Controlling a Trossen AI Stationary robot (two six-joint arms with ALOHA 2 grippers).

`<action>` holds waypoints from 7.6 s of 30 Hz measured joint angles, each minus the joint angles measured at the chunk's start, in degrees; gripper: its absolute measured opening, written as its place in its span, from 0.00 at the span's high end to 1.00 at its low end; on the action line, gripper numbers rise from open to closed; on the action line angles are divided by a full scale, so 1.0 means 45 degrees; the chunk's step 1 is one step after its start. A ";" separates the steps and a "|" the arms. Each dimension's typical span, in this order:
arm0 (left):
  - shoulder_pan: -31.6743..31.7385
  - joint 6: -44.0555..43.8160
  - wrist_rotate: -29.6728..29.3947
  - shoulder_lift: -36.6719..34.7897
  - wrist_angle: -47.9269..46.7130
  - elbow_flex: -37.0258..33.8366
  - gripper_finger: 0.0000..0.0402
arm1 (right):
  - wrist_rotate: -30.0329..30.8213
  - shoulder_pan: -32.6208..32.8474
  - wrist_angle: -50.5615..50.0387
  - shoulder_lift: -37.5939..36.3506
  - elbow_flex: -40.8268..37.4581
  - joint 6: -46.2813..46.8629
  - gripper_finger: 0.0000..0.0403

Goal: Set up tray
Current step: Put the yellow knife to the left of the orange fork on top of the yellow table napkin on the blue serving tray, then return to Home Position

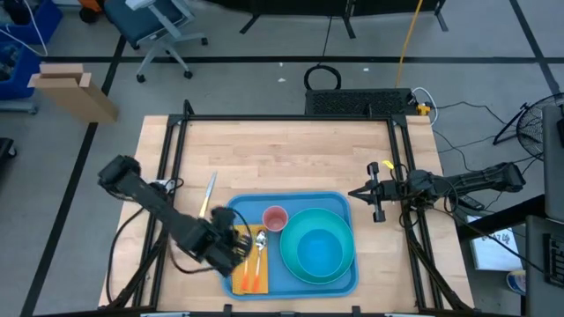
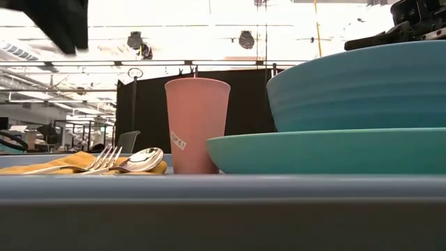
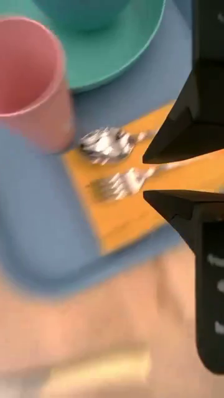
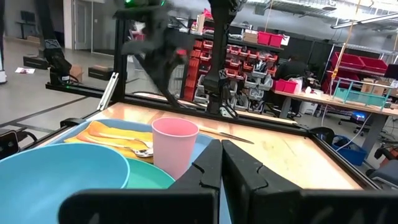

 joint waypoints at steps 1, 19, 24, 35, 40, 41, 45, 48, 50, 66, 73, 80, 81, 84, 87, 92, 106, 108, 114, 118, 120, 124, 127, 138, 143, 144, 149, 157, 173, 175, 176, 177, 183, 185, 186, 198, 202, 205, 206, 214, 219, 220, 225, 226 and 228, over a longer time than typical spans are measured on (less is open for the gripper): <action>-0.0007 0.0099 -0.0095 -0.0281 -0.1056 0.0236 0.81 | 0.0004 0.0001 0.0011 -0.0005 -0.0001 0.0000 1.00; 0.2131 0.3443 0.2143 -0.6496 -0.1218 -0.8501 0.93 | 0.0010 -0.0001 0.0119 -0.0005 -0.0002 0.0321 1.00; 0.2441 0.4360 0.1864 -0.6630 -0.0406 -0.8187 0.74 | 0.0049 -0.0004 0.0358 -0.0010 -0.0004 0.0456 1.00; 0.4762 0.5484 0.1837 -0.5767 0.2760 -0.8204 0.26 | 0.0053 -0.0004 0.1214 0.0092 -0.0003 -0.0014 1.00; 0.5457 0.5638 0.2355 -0.4833 0.1998 -0.8223 0.22 | 0.0282 -0.0004 0.1154 0.0092 -0.0004 -0.0243 1.00; 0.5528 0.5760 0.2459 -0.4608 0.1965 -0.8223 0.23 | 0.0353 -0.0004 0.1154 0.0092 -0.0004 -0.0268 1.00; 0.5698 0.5891 0.2526 -0.4056 0.1979 -0.8223 0.26 | 0.0362 -0.0009 0.1149 0.0092 -0.0002 -0.0639 1.00; 0.5838 0.6108 0.2663 -0.3814 0.1975 -0.8235 0.30 | 0.0376 -0.0009 0.1074 0.0092 -0.0004 -0.0758 1.00; 0.5958 0.6397 0.3018 -0.3809 0.2153 -0.8459 0.32 | 0.0384 -0.0009 0.1010 0.0092 -0.0004 -0.0763 1.00; 0.6842 0.7679 0.4985 -0.4015 0.4927 -1.0721 0.48 | 0.0389 -0.0009 0.0984 0.0097 -0.0004 -0.0767 1.00; 0.6832 0.7713 0.5211 -0.3978 0.5059 -1.0645 0.84 | 0.0389 -0.0009 0.1057 0.0097 -0.0004 -0.0772 1.00; 0.6827 0.7563 0.4966 -0.3978 0.5055 -1.0642 0.88 | 0.0376 -0.0009 0.1057 0.0097 -0.0004 -0.0811 1.00; 0.6820 0.7470 0.4877 -0.4021 0.5051 -1.0642 0.88 | 0.0374 -0.0009 0.1057 0.0097 -0.0004 -0.0811 1.00; 0.6813 0.7184 0.4552 -0.4360 0.4970 -1.0628 0.88 | 0.0363 -0.0009 0.1057 0.0097 -0.0002 -0.0811 1.00; 0.6799 0.7166 0.3596 -0.4893 0.4704 -1.0344 0.88 | 0.0350 -0.0009 0.1057 0.0097 0.0001 -0.0883 1.00; 0.6438 0.6964 0.2807 -0.5755 0.4735 -0.9118 0.88 | 0.0340 -0.0009 0.0988 0.0092 0.0001 -0.1057 1.00; 0.1311 0.0556 -0.0513 -0.3758 0.6220 -0.5601 0.88 | 0.0340 -0.0009 -0.0421 0.0104 0.0001 -0.0764 1.00; 0.0710 -0.0394 -0.0500 -0.2544 0.6442 -0.4963 0.88 | 0.0340 -0.0009 -0.0742 0.0102 -0.0003 -0.0724 1.00; -0.0270 -0.2097 -0.0546 0.1042 0.6097 -0.1797 0.88 | 0.0332 -0.0009 -0.1265 0.0107 0.0001 -0.0084 1.00; -0.0696 -0.3279 -0.0970 0.2619 0.4656 0.0314 0.88 | -0.0091 -0.0004 -0.1175 0.0103 0.0001 0.0300 1.00; -0.0952 -0.4154 -0.0927 0.3123 0.3557 0.1028 0.88 | -0.0673 -0.0004 -0.1059 0.0102 0.0001 0.0340 1.00; -0.1512 -0.5430 -0.0126 0.3580 0.2255 0.1481 0.88 | -0.1051 0.0001 -0.0941 0.0102 0.0001 0.0296 1.00; -0.1565 -0.5505 0.0187 0.3561 0.2236 0.1476 0.88 | -0.1025 0.0001 -0.0930 0.0102 0.0001 0.0266 1.00; -0.1244 -0.5646 0.1521 0.3795 0.1122 0.1475 0.88 | -0.1001 0.0001 -0.0837 0.0102 -0.0001 0.0243 1.00; -0.1159 -0.5647 0.1855 0.4288 0.1521 0.1466 0.88 | -0.1001 0.0001 -0.0806 0.0107 -0.0004 0.0195 1.00; -0.1158 -0.5645 0.1858 0.4385 0.1453 0.1466 0.88 | -0.1001 0.0001 -0.0739 0.0107 0.0001 0.0217 1.00; -0.1148 -0.5644 0.2146 0.4499 0.1037 0.1466 0.88 | -0.1001 0.0001 -0.0745 0.0102 -0.0004 0.0233 1.00; -0.1211 -0.5623 0.2698 0.4498 0.0994 0.1466 0.88 | -0.1001 0.0001 -0.0726 0.0102 0.0000 0.0238 1.00; -0.1034 -0.5511 0.2742 0.4488 0.2150 0.0716 0.88 | -0.1001 0.0001 -0.0706 0.0107 0.0001 0.0243 1.00; -0.1041 -0.5506 0.2742 0.4479 0.2673 0.0446 0.88 | -0.1001 0.0001 -0.0706 0.0102 0.0000 0.0243 1.00; -0.1036 -0.5490 0.2740 0.4436 0.2941 0.0311 0.88 | -0.1001 0.0001 -0.0706 0.0102 0.0001 0.0243 1.00; -0.1037 -0.5463 0.2716 0.4410 0.3213 0.0174 0.88 | -0.1001 0.0001 -0.0711 0.0105 -0.0002 0.0243 1.00; -0.1044 -0.5329 0.2479 0.4428 0.3522 -0.0002 0.76 | -0.1001 0.0001 -0.0706 0.0105 -0.0002 0.0248 1.00; -0.1041 -0.5294 0.2461 0.4440 0.3529 0.0000 0.65 | -0.1001 0.0001 -0.0709 0.0107 0.0001 0.0248 1.00; -0.1041 -0.5280 0.2478 0.4414 0.3530 0.0002 0.60 | -0.1002 0.0001 -0.0701 0.0102 -0.0002 0.0248 1.00; -0.1153 -0.3099 0.2397 0.2922 0.2166 0.0417 0.29 | -0.1004 -0.0003 -0.0537 0.0101 -0.0003 0.0573 1.00; -0.1345 -0.1065 0.0271 0.1804 0.1064 0.0416 0.32 | -0.1001 -0.0002 -0.0318 0.0087 -0.0004 0.0578 1.00; -0.1514 0.2073 -0.1914 0.0962 0.0734 0.0414 0.45 | -0.1001 0.0000 -0.0287 0.0086 -0.0002 0.0583 1.00; -0.1517 0.3428 -0.2670 0.0685 0.0861 0.0412 0.52 | -0.1002 0.0001 -0.0263 0.0072 -0.0003 0.0593 1.00; -0.0849 1.3570 -0.7105 -0.1562 0.2825 -0.0396 0.97 | -0.1650 -0.0018 0.0948 0.0056 -0.0004 0.1234 1.00; 0.1208 1.9143 -0.4739 -0.4243 0.8047 -0.3348 0.99 | -0.1648 -0.0499 0.1698 0.0189 -0.0004 0.1035 1.00; 0.1682 2.0367 -0.3724 -0.4862 0.9530 -0.4196 0.99 | -0.1656 -0.0668 0.1803 0.0212 -0.0004 0.1039 1.00; 0.3369 2.2854 -0.0872 -0.8543 1.5006 -0.8544 1.00 | -0.1656 -0.1850 0.1815 0.0166 -0.0004 0.1539 1.00; 0.3368 2.2851 -0.0854 -0.9327 1.5590 -0.9283 1.00 | -0.1662 -0.2105 0.1642 0.0128 -0.0004 0.1819 1.00; 0.3220 2.2739 -0.0816 -1.0885 1.6175 -1.0626 1.00 | -0.1999 -0.2575 0.1267 0.0047 -0.0004 0.2398 1.00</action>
